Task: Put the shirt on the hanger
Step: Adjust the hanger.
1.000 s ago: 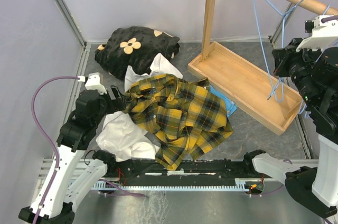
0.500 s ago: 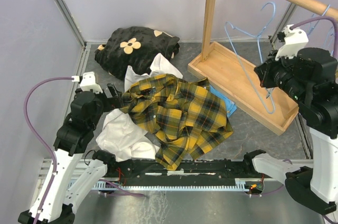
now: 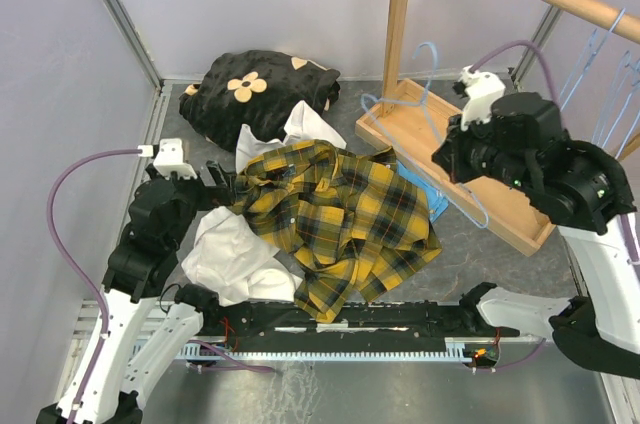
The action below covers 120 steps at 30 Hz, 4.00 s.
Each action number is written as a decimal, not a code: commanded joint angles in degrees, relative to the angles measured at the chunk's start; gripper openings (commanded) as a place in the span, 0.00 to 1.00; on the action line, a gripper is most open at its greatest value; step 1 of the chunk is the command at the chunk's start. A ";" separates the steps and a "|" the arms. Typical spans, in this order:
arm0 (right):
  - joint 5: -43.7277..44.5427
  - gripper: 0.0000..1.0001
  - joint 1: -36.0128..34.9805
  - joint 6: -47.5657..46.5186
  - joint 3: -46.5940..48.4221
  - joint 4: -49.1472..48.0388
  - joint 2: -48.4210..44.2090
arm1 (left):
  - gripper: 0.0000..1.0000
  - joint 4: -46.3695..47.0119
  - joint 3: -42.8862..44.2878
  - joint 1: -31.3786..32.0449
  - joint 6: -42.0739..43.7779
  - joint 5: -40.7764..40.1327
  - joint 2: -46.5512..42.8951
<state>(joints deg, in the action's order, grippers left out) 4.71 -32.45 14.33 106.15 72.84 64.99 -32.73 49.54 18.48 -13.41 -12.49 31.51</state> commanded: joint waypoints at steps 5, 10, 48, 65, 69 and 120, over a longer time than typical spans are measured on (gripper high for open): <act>4.49 0.00 -9.34 4.12 -3.93 -6.88 -0.05 | 0.98 2.72 5.81 5.53 11.52 17.00 3.31; -2.61 0.00 -9.42 2.96 -10.58 -9.81 -2.45 | 0.91 4.31 6.31 9.63 15.84 22.57 3.49; -36.94 0.00 -20.29 -0.70 -17.12 -18.44 2.28 | 0.61 12.16 3.19 20.68 40.32 38.36 10.64; -30.40 0.05 -20.29 -1.98 -15.98 -16.52 2.56 | 0.04 9.00 4.07 22.78 43.45 35.28 9.58; -27.36 0.25 -20.29 -3.98 -14.57 -16.21 3.33 | 0.03 8.96 4.30 22.75 43.62 35.55 9.67; -7.24 0.00 -20.24 0.55 -23.36 -18.95 -0.58 | 0.89 12.14 -3.65 22.83 20.09 14.18 0.41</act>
<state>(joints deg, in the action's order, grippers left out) -6.79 -52.75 13.34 83.40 55.24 67.31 -24.88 46.81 41.23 18.24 13.45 34.30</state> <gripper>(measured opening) 0.026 0.875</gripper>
